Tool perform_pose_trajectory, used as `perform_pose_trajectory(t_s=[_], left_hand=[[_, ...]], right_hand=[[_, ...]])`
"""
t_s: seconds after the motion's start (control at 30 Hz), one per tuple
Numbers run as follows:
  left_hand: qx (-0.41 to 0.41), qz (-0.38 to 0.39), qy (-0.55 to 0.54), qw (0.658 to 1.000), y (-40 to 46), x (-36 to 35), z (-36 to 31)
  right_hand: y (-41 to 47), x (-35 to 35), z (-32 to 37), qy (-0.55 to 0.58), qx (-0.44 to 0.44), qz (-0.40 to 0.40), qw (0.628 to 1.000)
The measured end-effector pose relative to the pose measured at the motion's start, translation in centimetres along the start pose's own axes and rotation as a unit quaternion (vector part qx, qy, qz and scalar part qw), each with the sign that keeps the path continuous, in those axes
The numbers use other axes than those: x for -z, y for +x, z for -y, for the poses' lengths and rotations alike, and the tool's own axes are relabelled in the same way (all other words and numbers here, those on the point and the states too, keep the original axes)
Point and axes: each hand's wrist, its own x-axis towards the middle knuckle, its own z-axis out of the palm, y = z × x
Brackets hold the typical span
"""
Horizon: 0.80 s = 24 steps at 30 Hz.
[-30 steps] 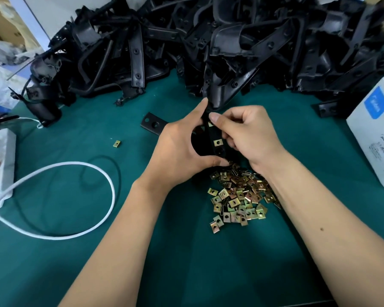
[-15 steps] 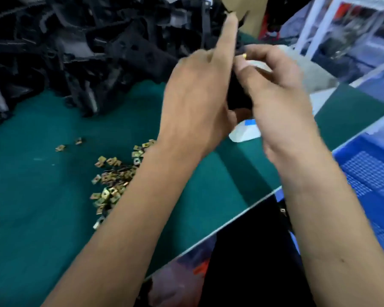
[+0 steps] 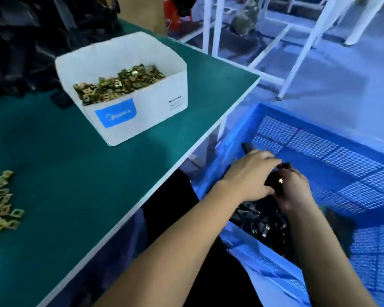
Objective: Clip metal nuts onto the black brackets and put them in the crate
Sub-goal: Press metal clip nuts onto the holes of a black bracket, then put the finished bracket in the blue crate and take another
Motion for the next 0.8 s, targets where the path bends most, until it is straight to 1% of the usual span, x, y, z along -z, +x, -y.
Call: perform_pose_trajectory(t_s=[0.1, 0.17, 0.23, 0.3, 0.37, 0.47, 0.53, 0.6, 0.7, 0.8], left_hand=[[0.063, 0.068, 0.002, 0.996, -1.0, -4.1, 2.1], [0.099, 0.104, -0.005, 0.990, -1.6, -5.5, 3.0], [0.122, 0.117, 0.006, 0.986, -2.0, -6.2, 3.7], [0.131, 0.101, -0.007, 0.986, -2.0, -6.2, 4.2], [0.137, 0.054, -0.052, 0.988, -1.6, -5.2, 4.0], [0.142, -0.067, -0.147, 0.977, -0.8, -1.5, 2.7], [0.124, -0.145, -0.197, 0.962, -0.8, 2.1, 1.5], [0.073, -0.222, -0.217, 0.948, -1.2, 6.2, 0.3], [0.002, -0.343, -0.219, 0.914, -4.1, 13.0, -0.1], [-0.024, -0.449, -0.204, 0.870, -8.8, 18.4, 1.0]], right_hand=[[2.4, 1.5, -4.4, -0.054, -0.127, -0.041, 0.990], [3.5, 2.0, -6.8, -0.136, -0.174, -0.044, 0.974], [4.3, 2.2, -8.3, -0.245, -0.174, -0.061, 0.952], [4.4, 1.9, -8.4, -0.297, -0.144, -0.077, 0.941], [3.9, 0.6, -7.1, -0.317, -0.082, -0.067, 0.943], [2.9, -1.9, -2.8, -0.378, 0.077, -0.047, 0.921], [1.6, -4.0, 1.2, -0.361, 0.179, -0.059, 0.913], [-0.3, -6.3, 5.4, -0.317, 0.263, -0.063, 0.909], [-5.1, -11.5, 10.1, -0.258, 0.370, -0.029, 0.892], [-10.9, -17.8, 12.2, -0.255, 0.444, 0.046, 0.858]])
